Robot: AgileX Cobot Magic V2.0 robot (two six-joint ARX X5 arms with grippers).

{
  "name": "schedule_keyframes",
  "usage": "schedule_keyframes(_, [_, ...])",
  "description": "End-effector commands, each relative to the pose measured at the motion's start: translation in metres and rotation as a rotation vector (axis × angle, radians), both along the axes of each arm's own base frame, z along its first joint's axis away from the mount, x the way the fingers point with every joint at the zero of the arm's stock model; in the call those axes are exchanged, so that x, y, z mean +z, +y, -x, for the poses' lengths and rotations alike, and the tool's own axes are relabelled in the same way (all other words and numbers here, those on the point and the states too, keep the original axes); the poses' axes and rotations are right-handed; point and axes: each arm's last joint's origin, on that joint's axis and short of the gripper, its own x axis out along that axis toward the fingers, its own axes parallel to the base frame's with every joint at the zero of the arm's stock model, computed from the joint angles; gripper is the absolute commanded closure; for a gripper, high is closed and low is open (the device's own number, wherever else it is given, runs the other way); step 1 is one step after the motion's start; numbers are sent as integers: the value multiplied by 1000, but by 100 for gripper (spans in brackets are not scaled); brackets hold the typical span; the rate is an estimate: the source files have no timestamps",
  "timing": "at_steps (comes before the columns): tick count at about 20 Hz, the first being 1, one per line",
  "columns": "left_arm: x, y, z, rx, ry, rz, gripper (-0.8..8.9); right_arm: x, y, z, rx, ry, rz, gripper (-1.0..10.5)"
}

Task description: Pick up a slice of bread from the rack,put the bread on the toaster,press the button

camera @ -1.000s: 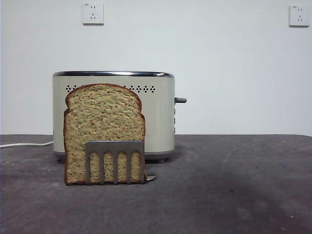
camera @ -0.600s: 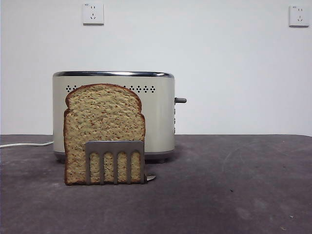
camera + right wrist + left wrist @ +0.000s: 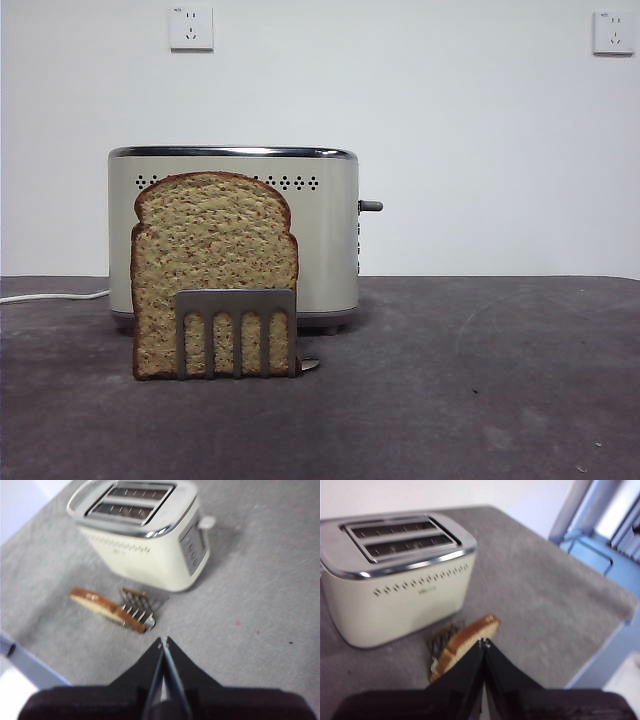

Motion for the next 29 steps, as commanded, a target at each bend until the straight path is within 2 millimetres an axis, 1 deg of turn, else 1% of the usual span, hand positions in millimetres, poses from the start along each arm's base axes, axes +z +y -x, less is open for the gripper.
schedule_keyframes(1, [0,-1,1,-51,-43,-71,822,0,2,0,38,-22,31,959])
schedule_keyframes(4, [0,-2,1,-59,-43,-74,805,0,2,0,45,-22,35,958])
schedule_keyframes(5, [0,-2,0,-60,-44,-75,719,0,2,0,46,-23,35,958])
schedule_keyframes(6, [0,-2,0,-59,-45,-76,529,0,2,0,46,-22,35,959])
schedule_keyframes(7, [0,-2,-2,-55,-50,-86,292,0,2,0,46,-22,35,958])
schedule_keyframes(8, [0,-2,-3,-53,-63,-104,217,0,2,0,46,-22,35,959])
schedule_keyframes(10, [1,-5,-7,-76,-77,-121,217,0,2,0,46,-22,35,958])
schedule_keyframes(12, [4,-10,-12,-140,-95,-152,218,0,2,0,46,-22,35,958])
schedule_keyframes(16, [17,-25,-28,-249,-105,-245,218,-1,2,-1,47,-16,35,958])
schedule_keyframes(19, [27,-42,-47,-311,-102,-356,219,-1,3,-2,47,-12,36,958])
schedule_keyframes(22, [32,-68,-69,-398,-111,-478,219,-2,3,-3,47,-9,36,958])
schedule_keyframes(25, [26,-94,-91,-472,-118,-601,220,-2,3,-3,47,-8,36,958])
schedule_keyframes(27, [14,-111,-106,-507,-102,-692,220,-2,3,-3,47,-8,36,958])
schedule_keyframes(29, [-3,-127,-119,-545,-63,-767,220,-2,3,-3,47,-8,36,958])
